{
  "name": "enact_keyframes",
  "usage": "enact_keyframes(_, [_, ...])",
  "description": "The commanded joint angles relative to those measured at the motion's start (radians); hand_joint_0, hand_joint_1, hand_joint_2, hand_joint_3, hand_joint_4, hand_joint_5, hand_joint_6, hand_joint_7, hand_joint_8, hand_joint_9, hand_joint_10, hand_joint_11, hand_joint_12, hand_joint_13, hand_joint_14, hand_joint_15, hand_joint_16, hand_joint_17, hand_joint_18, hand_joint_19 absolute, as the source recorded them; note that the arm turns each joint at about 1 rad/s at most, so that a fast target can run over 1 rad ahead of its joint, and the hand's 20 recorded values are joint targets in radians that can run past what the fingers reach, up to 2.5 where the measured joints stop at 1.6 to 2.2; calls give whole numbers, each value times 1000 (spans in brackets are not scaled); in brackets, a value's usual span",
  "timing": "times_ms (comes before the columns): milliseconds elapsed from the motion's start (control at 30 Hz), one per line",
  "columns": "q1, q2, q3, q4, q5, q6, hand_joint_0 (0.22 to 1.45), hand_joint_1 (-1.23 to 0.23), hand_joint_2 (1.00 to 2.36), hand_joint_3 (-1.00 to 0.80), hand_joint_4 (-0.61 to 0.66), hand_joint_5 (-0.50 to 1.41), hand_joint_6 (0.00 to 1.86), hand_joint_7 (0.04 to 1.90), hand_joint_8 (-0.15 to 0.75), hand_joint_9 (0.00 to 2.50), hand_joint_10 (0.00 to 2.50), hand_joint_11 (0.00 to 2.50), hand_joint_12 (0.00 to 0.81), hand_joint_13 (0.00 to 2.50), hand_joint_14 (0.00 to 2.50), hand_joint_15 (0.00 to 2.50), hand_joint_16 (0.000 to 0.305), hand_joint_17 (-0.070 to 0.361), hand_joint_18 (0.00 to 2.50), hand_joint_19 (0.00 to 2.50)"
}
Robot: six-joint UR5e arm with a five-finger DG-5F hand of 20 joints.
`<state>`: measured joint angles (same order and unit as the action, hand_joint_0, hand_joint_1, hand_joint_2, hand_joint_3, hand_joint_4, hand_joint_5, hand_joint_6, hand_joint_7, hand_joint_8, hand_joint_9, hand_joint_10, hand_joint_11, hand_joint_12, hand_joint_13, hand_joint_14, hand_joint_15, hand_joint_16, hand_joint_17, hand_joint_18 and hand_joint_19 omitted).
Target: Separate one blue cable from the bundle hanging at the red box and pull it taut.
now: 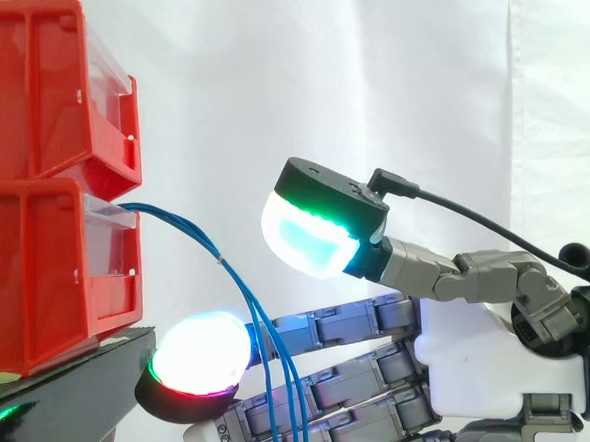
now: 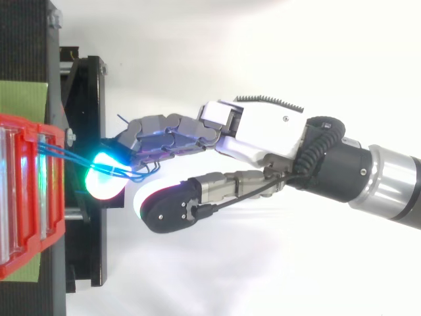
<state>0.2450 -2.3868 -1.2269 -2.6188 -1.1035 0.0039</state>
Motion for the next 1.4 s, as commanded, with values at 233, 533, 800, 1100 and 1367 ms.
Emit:
enact_keyframes(233, [-20, 1, 1, -18, -27, 56, 581, -493, 1003, -469, 303, -173, 503, 910, 279, 527, 10, 304, 335, 539, 11, 296, 40, 90, 362, 357])
enact_keyframes(533, [-27, 1, 4, -20, -38, 84, 589, -518, 1005, -449, 302, -159, 503, 977, 279, 547, 10, 318, 336, 556, 13, 300, 40, 90, 376, 349])
enact_keyframes(800, [-36, 4, 7, -21, -48, 99, 599, -615, 1007, -429, 246, -159, 503, 1061, 278, 545, 12, 327, 335, 565, 12, 299, 40, 89, 392, 347])
enact_keyframes(1100, [-33, 6, 24, -43, -52, 96, 626, -691, 1013, -351, 167, -153, 533, 1189, 277, 559, 11, 363, 331, 594, 12, 303, 39, 89, 429, 343])
enact_keyframes(1367, [-33, 6, 24, -41, -52, 96, 605, -618, 1010, -379, 161, -170, 621, 1061, 279, 572, 12, 378, 331, 606, 12, 317, 39, 88, 431, 358])
